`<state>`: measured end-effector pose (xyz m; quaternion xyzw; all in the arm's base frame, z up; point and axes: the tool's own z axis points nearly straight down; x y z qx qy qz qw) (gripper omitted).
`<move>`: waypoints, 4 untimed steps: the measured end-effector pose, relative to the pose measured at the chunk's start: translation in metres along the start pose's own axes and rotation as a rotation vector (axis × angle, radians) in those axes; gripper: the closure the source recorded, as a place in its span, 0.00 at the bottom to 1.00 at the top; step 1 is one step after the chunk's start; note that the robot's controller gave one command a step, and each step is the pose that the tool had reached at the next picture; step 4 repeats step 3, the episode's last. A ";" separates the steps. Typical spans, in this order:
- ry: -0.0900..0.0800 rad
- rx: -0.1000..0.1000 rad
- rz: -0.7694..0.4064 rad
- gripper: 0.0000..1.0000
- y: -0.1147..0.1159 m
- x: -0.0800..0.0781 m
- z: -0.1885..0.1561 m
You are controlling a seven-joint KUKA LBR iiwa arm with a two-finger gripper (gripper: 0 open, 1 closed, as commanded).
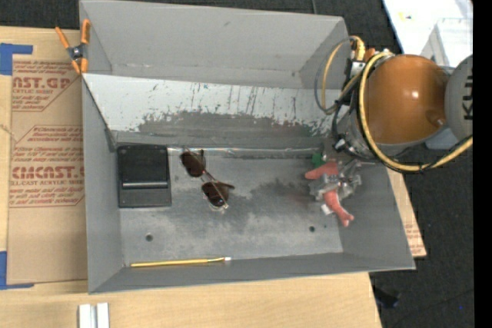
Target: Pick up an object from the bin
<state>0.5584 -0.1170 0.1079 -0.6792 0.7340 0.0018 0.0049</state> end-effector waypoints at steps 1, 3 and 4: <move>-0.002 0.000 0.000 1.00 0.000 -0.001 -0.036; -0.003 0.002 0.002 1.00 -0.001 -0.003 -0.091; -0.003 0.002 0.002 1.00 -0.001 -0.003 -0.091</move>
Offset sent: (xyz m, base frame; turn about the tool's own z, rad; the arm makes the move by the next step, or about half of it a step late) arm -0.0002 0.0007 0.0479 0.0003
